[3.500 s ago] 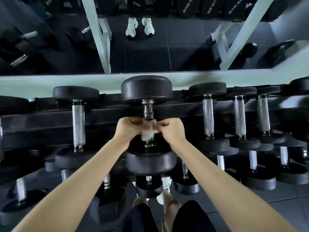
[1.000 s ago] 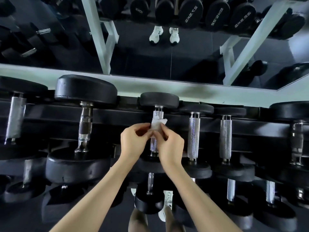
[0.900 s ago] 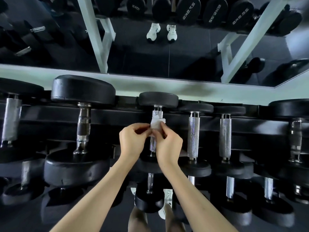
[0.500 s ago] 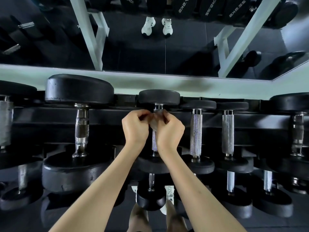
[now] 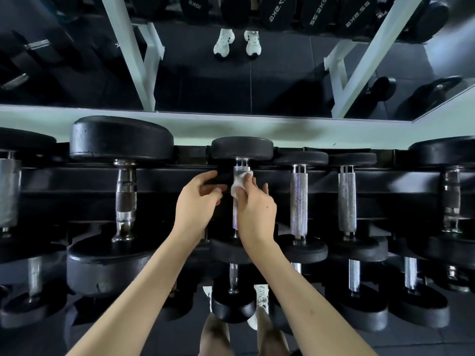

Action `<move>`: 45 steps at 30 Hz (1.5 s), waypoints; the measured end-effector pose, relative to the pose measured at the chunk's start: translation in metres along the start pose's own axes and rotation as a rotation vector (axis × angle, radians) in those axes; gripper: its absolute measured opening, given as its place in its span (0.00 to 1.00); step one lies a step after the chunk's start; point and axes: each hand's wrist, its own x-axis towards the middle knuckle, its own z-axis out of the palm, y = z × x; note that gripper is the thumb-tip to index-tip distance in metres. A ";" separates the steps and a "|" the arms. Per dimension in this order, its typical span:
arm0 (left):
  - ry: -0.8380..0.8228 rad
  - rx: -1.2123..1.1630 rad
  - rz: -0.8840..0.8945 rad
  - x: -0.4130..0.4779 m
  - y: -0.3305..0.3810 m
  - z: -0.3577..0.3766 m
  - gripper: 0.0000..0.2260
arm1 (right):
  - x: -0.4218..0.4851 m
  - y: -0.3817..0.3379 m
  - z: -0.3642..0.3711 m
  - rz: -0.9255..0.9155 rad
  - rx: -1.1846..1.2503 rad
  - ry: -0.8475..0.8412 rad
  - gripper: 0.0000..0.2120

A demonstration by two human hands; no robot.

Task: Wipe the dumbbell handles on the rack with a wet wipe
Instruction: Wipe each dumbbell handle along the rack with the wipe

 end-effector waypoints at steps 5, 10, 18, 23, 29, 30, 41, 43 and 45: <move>-0.016 0.213 0.108 -0.006 -0.002 0.001 0.12 | -0.015 0.011 0.000 0.201 0.315 -0.022 0.16; -0.152 0.310 0.056 -0.004 -0.011 0.006 0.26 | 0.019 -0.010 -0.007 0.168 0.307 0.180 0.13; -0.171 0.314 0.137 -0.002 -0.022 0.008 0.28 | -0.009 0.012 -0.019 0.166 0.279 -0.073 0.18; -0.169 0.347 0.172 0.001 -0.026 0.007 0.29 | 0.007 0.018 -0.021 0.120 0.269 -0.084 0.19; -0.190 0.319 0.169 0.003 -0.029 0.007 0.29 | 0.002 0.021 -0.017 0.064 0.290 -0.099 0.12; -0.194 0.311 0.170 0.004 -0.029 0.007 0.29 | -0.005 0.022 -0.018 0.050 0.296 -0.128 0.15; -0.191 0.300 0.176 0.003 -0.033 0.005 0.28 | 0.012 0.016 -0.014 0.036 0.301 -0.105 0.21; -0.199 0.278 0.171 0.003 -0.032 0.005 0.28 | 0.004 0.020 -0.016 0.013 0.286 -0.131 0.16; -0.214 0.278 0.172 0.003 -0.031 0.004 0.28 | -0.007 0.029 -0.020 0.016 0.256 -0.188 0.11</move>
